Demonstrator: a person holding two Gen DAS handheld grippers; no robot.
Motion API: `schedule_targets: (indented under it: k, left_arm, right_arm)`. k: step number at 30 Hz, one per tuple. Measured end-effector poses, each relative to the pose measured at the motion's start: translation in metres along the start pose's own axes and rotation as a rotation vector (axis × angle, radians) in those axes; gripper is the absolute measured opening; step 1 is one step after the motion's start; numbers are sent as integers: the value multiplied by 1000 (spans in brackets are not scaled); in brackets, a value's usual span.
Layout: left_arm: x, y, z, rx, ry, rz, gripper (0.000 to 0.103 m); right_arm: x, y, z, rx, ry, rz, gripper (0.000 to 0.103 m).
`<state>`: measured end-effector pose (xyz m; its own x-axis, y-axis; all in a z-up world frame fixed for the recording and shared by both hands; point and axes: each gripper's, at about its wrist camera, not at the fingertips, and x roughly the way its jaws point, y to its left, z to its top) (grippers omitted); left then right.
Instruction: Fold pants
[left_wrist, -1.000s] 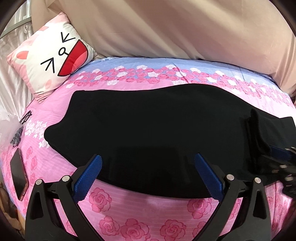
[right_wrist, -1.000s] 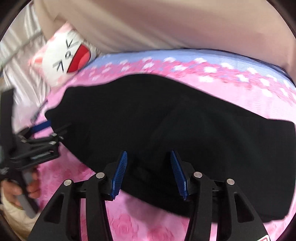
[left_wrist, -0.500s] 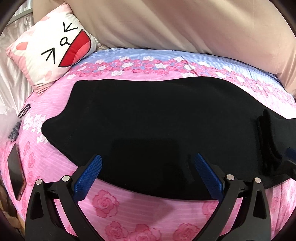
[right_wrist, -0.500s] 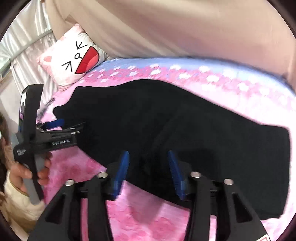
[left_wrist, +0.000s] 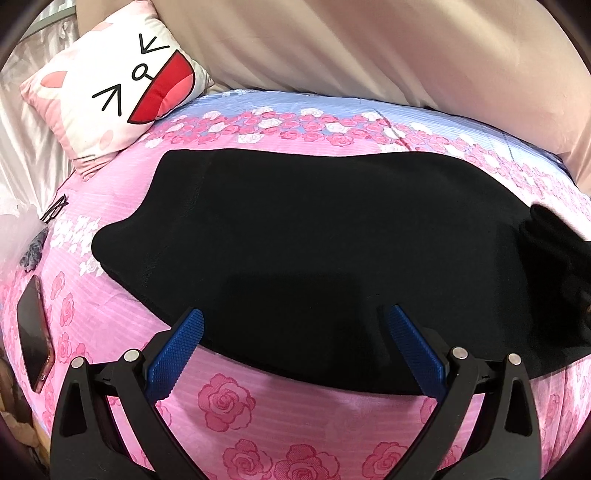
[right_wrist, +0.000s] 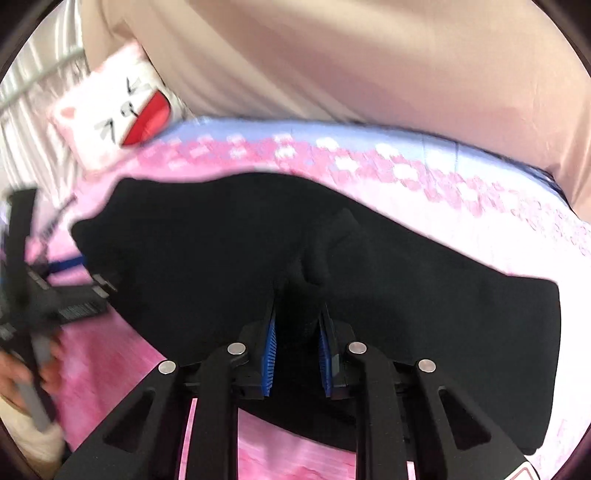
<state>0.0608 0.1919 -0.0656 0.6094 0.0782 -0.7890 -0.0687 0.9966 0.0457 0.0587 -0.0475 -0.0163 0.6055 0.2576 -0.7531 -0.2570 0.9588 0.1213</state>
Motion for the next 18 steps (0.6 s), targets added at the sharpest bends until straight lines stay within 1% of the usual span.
schedule_targets:
  k: [2, 3, 4, 5, 7, 8, 10, 11, 12, 13, 15, 16, 17, 18]
  left_arm:
    - [1, -1, 0, 1, 4, -3, 98]
    - [1, -1, 0, 2, 3, -2, 98]
    - [1, -2, -1, 6, 3, -1, 98]
    - [1, -3, -1, 10, 3, 0, 98]
    - [0, -2, -2, 13, 2, 0, 98]
    - [0, -2, -2, 16, 2, -1, 98]
    - [0, -2, -2, 24, -1, 1, 98]
    - [-1, -2, 0, 26, -9, -2, 98]
    - [-2, -3, 1, 29, -16, -6, 98]
    - [-2, -5, 3, 34, -21, -7, 98]
    - [-3, -10, 9, 46, -32, -12, 98]
    - [-3, -13, 12, 50, -36, -13, 98]
    - [-2, -17, 16, 50, -43, -18, 98]
    - [-2, -19, 18, 46, -48, -24, 98]
  right_arm:
    - [18, 9, -1, -31, 34, -3, 20]
    - [33, 13, -4, -41, 74, 4, 22]
    - [40, 13, -8, -39, 91, 9, 29]
    - [35, 13, -11, -22, 59, 17, 32]
    - [18, 8, -11, 16, 48, 81, 42]
    - [8, 4, -11, 30, 26, 83, 41]
    - [-32, -12, -16, 39, -45, 16, 41]
    - [-52, -23, -20, 51, -76, -31, 41]
    - [-77, -40, -25, 80, -109, -102, 41]
    - [-100, -59, -31, 124, -138, -163, 42]
    - [-148, -97, -46, 241, -197, -272, 50]
    - [-165, -111, -53, 287, -216, -323, 53]
    - [-179, -124, -58, 321, -225, -385, 53]
    - [-183, -128, -59, 324, -223, -413, 54]
